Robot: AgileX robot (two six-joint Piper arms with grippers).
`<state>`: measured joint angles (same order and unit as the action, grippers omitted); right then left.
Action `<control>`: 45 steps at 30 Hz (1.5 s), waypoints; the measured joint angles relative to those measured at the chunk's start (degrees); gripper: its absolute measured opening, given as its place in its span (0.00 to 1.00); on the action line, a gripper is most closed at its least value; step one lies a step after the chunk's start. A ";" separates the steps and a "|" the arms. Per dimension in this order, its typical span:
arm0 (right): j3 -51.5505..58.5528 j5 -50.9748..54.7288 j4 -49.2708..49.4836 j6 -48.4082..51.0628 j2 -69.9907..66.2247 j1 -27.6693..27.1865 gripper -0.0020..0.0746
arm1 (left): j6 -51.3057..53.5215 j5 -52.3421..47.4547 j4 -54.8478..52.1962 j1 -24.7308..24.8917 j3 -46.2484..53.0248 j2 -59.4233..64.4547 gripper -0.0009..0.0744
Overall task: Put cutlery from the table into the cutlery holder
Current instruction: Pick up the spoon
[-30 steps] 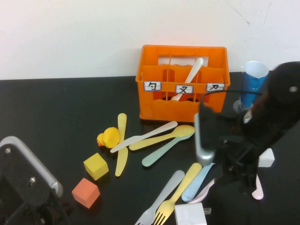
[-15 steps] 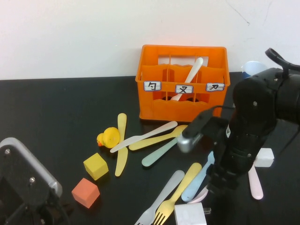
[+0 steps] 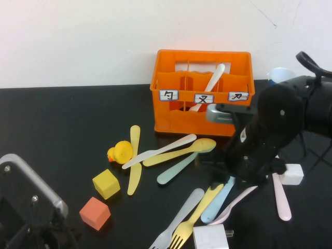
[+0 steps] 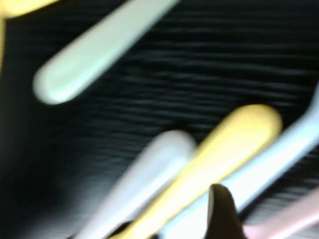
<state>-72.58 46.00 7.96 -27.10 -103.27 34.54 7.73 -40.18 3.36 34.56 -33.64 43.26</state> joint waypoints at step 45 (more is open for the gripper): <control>-0.48 7.96 -18.10 15.35 -5.48 0.00 0.41 | -0.38 -1.83 0.86 0.00 0.00 -0.14 0.01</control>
<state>-73.07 53.96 -10.15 -11.76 -108.75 34.54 7.35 -42.01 4.23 34.56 -33.64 43.12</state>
